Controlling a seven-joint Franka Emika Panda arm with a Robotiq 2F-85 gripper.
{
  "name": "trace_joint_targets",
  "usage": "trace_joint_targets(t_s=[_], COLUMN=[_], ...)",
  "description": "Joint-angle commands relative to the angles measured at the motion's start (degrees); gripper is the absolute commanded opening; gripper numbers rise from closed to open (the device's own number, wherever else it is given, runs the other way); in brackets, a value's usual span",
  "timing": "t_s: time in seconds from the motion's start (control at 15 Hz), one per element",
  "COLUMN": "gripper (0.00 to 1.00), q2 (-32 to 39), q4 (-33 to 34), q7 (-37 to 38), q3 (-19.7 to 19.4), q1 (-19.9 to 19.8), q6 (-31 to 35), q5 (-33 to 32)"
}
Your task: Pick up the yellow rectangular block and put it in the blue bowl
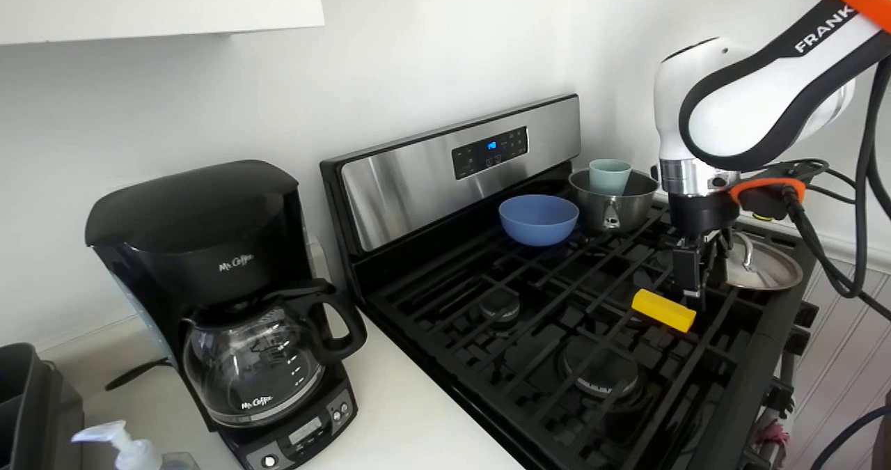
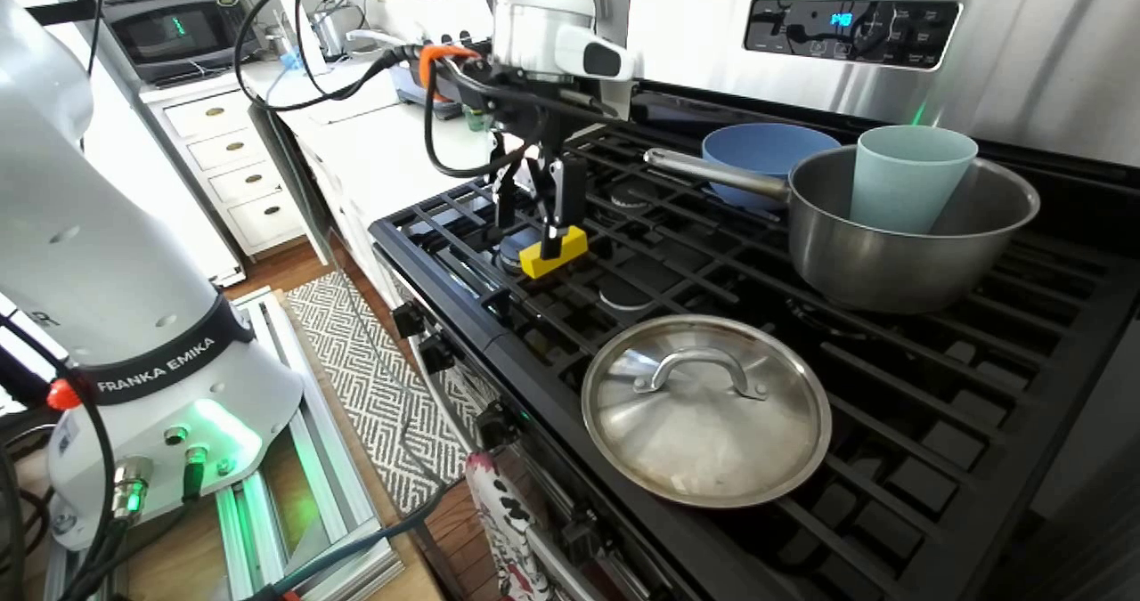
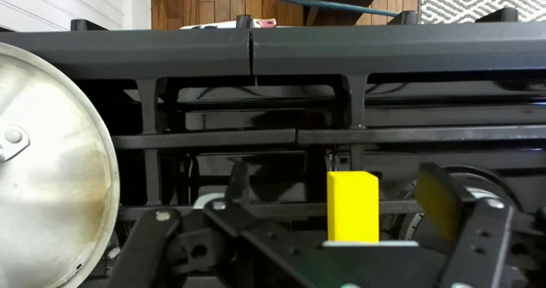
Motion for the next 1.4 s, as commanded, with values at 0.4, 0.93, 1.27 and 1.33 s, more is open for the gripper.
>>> trace_joint_targets(t_s=[0.4, 0.93, 1.27, 1.33], gripper=[1.0, 0.63, 0.53, 0.51], q2=[7.5, 10.3, 11.1, 11.2], q4=[4.8, 7.0, 7.5, 7.5], q7=[4.5, 4.4, 4.8, 4.8], q3=[1.2, 1.4, 1.8, 1.8], q1=[1.3, 1.4, 1.8, 1.8], q6=[1.5, 1.2, 1.2, 1.2], q5=[0.0, 4.2, 4.5, 4.5])
